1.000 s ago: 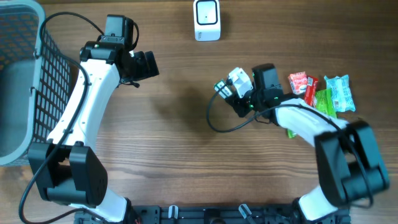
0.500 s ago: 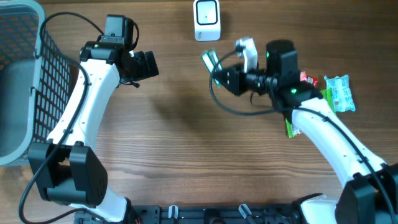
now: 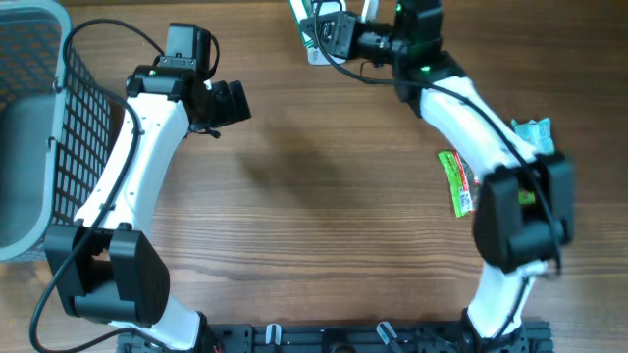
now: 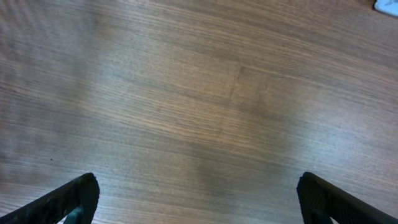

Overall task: Scan the item barcode
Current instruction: 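Raise the green oil box up to the scanner with the right gripper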

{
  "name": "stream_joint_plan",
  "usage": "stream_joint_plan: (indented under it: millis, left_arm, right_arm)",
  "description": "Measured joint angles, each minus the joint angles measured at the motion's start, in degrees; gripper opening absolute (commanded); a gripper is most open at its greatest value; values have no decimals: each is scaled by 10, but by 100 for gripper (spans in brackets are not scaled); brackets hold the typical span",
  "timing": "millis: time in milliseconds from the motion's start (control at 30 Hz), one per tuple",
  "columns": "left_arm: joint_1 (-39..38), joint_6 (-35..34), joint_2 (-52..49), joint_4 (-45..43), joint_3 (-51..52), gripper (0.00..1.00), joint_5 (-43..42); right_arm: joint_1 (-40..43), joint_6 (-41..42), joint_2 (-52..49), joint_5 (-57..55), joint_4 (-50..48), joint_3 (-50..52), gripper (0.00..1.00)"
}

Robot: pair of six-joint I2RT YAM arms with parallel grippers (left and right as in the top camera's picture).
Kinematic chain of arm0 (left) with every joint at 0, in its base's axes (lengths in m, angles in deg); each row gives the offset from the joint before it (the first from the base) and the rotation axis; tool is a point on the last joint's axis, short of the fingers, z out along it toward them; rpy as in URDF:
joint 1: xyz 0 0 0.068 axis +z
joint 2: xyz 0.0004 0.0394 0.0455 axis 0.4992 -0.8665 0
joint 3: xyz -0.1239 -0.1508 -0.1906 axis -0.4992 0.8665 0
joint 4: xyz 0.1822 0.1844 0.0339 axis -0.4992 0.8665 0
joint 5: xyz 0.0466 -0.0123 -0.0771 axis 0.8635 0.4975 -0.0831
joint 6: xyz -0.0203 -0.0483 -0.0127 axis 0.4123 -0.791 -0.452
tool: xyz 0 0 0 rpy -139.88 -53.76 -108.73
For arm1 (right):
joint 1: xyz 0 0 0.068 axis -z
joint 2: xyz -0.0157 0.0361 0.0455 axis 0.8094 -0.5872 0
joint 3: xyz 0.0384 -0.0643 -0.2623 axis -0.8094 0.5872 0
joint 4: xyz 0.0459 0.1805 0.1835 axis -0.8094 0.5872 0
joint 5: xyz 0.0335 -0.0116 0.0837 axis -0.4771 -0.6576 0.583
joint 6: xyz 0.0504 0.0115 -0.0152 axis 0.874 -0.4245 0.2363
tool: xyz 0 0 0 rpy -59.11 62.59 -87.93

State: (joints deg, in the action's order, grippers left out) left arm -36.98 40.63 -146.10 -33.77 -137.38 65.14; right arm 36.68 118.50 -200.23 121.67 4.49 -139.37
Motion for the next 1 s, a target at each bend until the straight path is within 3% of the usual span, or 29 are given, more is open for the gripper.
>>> stream_joint_plan:
  millis: [133, 333, 667, 1000]
  left_arm:
    - [0, 0, 0, 0, 0, 100, 0]
    - [0, 0, 0, 0, 0, 100, 0]
    - [0, 0, 0, 0, 0, 100, 0]
    - [0, 0, 0, 0, 0, 100, 0]
  right_arm:
    - [17, 114, -116, 20, -184, 0, 9]
    - [57, 218, -223, 2, -290, 0, 12]
    - [63, 254, -238, -37, -316, 0, 13]
    - [34, 204, -238, -42, -299, 0, 6]
